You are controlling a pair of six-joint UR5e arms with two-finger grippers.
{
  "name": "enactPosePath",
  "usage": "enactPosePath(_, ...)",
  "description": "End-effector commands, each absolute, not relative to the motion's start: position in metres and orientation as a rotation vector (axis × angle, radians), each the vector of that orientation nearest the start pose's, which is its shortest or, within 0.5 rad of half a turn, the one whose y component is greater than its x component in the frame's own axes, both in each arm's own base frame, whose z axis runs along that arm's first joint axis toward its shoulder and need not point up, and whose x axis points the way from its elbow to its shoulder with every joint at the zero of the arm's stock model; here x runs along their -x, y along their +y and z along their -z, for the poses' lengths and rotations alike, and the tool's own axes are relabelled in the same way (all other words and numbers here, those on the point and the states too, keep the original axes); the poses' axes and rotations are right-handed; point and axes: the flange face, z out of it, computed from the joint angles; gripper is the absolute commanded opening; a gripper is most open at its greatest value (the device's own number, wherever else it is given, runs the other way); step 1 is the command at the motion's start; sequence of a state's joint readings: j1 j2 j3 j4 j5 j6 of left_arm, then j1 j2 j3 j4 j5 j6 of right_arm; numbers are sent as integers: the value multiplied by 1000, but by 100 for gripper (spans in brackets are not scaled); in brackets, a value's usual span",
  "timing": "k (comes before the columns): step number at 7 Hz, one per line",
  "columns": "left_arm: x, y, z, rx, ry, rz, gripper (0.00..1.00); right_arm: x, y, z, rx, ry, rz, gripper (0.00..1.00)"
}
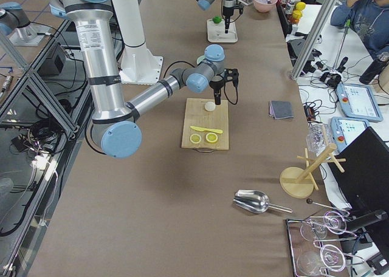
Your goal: Put spoon and bun in bowl
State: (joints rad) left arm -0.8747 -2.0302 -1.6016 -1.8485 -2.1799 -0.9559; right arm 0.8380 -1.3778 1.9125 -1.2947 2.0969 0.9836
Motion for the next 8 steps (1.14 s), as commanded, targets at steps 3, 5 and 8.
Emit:
enactPosePath(3, -480, -510, -215, -111, 1032, 48, 0, 363, -443, -387, -100, -873, 43, 97)
enactPosePath(5, -508, -487, -192, -100, 1053, 56, 0, 376, -441, -396, -92, -852, 56, 95)
enactPosePath(8, -536, -474, -185, -126, 1043, 41, 0, 390, -447, -401, -81, -840, 60, 94)
